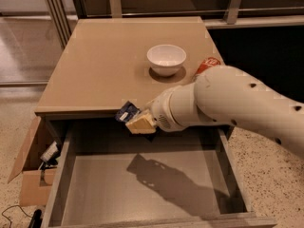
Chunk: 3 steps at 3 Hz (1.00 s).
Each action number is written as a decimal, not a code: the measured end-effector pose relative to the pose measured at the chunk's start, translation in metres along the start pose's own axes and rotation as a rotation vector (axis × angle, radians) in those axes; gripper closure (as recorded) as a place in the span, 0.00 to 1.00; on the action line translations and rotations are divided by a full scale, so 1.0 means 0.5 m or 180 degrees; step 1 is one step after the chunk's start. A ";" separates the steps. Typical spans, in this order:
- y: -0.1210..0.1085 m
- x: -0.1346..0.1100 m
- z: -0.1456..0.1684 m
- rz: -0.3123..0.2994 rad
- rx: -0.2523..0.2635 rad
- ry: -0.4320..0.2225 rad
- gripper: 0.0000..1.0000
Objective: Place rxbar blueberry into top drawer
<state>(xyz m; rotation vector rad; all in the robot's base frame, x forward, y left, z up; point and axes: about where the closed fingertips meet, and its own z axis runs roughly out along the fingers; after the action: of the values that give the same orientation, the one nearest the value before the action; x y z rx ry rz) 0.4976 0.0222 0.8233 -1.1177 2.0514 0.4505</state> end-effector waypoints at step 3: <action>0.024 0.132 0.018 0.0408 -0.0047 -0.0127 1.00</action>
Offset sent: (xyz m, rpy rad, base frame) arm -0.0201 -0.0164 -0.0250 0.0430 0.0264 -0.0495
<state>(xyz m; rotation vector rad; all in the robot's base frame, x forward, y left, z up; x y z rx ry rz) 0.4690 -0.0028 0.7675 -0.9816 2.0952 0.5478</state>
